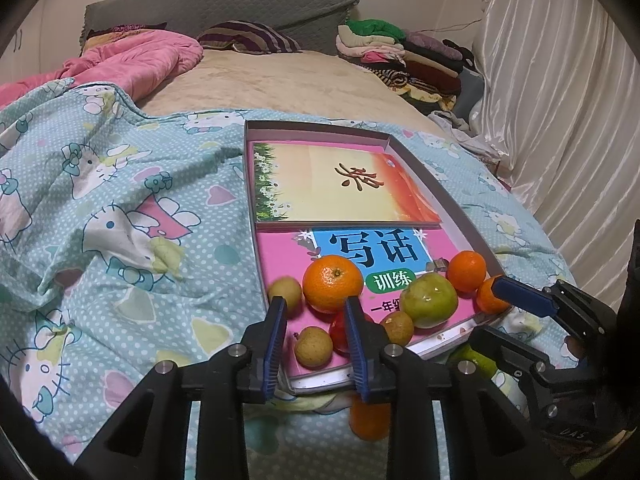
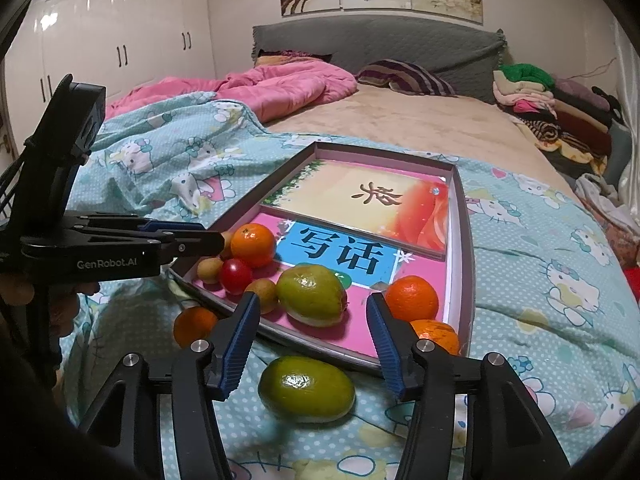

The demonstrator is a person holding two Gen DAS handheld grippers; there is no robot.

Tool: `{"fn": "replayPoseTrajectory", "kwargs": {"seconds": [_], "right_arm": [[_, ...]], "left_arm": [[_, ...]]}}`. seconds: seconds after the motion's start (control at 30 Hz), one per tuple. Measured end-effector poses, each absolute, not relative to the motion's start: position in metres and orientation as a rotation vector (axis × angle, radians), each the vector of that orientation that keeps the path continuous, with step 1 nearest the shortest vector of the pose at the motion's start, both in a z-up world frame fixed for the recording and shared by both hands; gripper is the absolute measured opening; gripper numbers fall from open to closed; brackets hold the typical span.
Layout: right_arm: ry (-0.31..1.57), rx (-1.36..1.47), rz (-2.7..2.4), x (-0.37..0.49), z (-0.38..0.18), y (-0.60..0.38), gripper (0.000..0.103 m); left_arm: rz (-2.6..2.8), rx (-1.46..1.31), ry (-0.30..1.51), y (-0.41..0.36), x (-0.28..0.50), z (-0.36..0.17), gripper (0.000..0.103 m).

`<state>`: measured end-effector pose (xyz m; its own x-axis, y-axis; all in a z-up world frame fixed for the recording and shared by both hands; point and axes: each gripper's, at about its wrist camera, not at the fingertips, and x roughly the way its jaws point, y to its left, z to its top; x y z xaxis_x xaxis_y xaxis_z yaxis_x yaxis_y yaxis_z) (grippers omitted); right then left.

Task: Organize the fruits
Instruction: 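Open the right gripper over the workbook while the left releases its brown fruit, then pull both grippers back from the tray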

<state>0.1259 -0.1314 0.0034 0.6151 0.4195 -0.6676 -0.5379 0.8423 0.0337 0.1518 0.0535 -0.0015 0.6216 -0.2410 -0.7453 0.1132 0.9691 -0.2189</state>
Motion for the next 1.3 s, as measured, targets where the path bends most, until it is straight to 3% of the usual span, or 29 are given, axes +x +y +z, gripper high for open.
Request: {"fn": "replayPoseTrajectory", "kwargs": {"seconds": [0.17,0.33,0.47,1.3], "right_arm": [[0.717,-0.175,0.550,0.125,0.004,-0.132,0.058],[0.707,-0.172,0.542,0.124,0.006,-0.134,0.062],[0.695,-0.164,0.537,0.124,0.008,-0.137,0.064],[0.599,-0.093,0.498,0.112,0.037,-0.160,0.074]], "left_arm": [[-0.200,-0.156,0.871,0.052,0.149,0.004,0.040],[-0.200,-0.161,0.859,0.054,0.146,0.011,0.042],[-0.206,-0.161,0.844,0.053,0.142,0.018,0.052],[-0.218,-0.156,0.783,0.050,0.121,0.050,0.074]]}}
